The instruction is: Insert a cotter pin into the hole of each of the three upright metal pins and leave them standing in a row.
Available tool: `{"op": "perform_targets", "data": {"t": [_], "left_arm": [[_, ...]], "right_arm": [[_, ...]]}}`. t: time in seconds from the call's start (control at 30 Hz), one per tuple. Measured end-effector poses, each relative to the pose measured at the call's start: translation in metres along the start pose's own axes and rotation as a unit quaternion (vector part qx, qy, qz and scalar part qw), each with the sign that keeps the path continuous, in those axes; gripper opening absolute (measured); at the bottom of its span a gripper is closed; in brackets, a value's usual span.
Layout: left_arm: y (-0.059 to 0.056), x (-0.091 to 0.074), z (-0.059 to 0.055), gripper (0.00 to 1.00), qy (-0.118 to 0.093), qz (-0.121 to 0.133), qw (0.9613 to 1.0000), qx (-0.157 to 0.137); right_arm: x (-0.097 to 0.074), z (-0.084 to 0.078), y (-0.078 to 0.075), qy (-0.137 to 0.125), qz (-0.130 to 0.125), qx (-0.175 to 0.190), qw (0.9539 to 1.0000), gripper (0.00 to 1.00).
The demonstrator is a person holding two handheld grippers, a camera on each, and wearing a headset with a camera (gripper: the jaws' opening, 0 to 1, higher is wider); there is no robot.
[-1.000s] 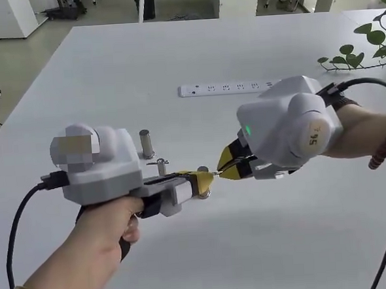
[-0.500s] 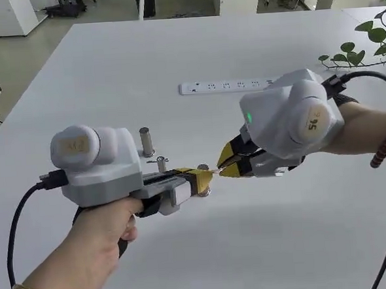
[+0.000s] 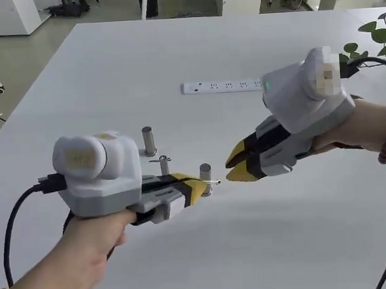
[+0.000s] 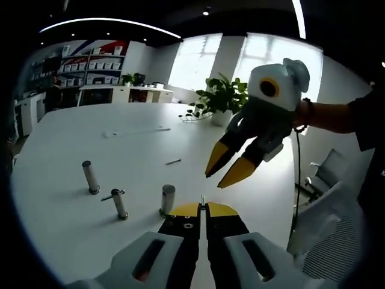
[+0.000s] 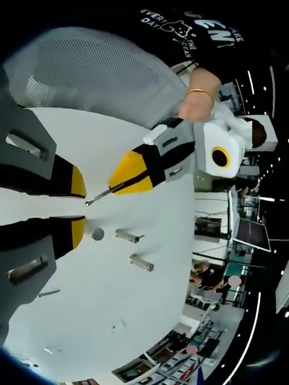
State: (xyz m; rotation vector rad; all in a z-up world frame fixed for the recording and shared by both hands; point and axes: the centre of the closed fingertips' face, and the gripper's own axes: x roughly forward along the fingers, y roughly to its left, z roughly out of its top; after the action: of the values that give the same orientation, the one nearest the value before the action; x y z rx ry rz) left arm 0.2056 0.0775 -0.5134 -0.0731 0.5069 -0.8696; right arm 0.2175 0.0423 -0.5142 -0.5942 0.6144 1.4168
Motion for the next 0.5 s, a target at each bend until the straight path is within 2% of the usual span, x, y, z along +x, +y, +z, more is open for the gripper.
{"op": "perform_targets", "data": {"t": [0.07, 0.17, 0.33, 0.5], "left_arm": [[-0.002, -0.001, 0.002, 0.0, -0.01, -0.007, 0.9999, 0.008], [-0.004, -0.002, 0.005, 0.0, -0.015, -0.016, 0.9994, 0.027], [-0.007, -0.003, 0.007, 0.0, -0.018, -0.027, 0.9988, 0.036], [-0.013, -0.004, 0.008, 0.0, -0.022, -0.048, 0.9972, 0.052]], "right_arm": [[-0.001, -0.001, 0.003, -0.008, 0.008, 0.016, 0.9998, 0.08], [-0.002, 0.0, 0.003, -0.022, 0.012, 0.019, 0.9995, 0.08], [-0.002, -0.001, 0.009, -0.035, 0.022, 0.031, 0.9987, 0.1], [-0.002, 0.003, 0.021, -0.058, 0.051, 0.046, 0.996, 0.1]]}}
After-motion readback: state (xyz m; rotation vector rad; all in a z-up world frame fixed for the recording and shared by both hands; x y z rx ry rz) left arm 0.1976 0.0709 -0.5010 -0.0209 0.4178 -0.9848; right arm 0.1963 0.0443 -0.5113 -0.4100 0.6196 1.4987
